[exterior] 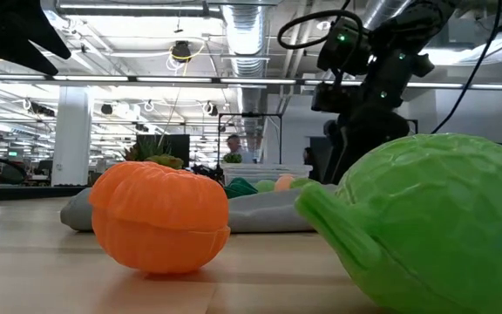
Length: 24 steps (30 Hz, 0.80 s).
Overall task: Pick and placing Produce into tupperware
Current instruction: Put the carrot into the bin
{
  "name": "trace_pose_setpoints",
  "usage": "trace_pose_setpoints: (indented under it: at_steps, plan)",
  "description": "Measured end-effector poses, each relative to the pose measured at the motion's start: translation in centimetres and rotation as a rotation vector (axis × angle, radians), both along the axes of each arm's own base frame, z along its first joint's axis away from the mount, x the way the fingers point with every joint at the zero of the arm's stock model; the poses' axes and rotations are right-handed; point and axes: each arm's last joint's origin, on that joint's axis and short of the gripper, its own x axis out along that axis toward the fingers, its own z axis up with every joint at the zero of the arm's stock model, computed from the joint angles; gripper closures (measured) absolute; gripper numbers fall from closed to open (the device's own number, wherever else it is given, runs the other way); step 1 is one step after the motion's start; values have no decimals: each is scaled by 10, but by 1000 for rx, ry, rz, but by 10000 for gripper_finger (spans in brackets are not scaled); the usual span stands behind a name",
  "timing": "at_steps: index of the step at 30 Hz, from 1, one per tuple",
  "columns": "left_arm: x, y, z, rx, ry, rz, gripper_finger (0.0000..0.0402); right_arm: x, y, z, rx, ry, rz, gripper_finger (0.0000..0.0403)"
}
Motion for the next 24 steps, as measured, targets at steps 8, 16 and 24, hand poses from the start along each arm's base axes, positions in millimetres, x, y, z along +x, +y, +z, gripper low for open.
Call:
trace_pose_setpoints:
  at_steps: [8, 16, 24]
  plan:
    - [0, 0, 0, 0, -1, 0, 138, 0, -2, -1, -20, 4, 39, 127]
    - [0, 0, 0, -2, -2, 2, 138, 1, -3, -1, -28, -3, 40, 127]
    - [0, 0, 0, -5, -5, 5, 138, 2, -3, 0, -26, -20, 85, 126]
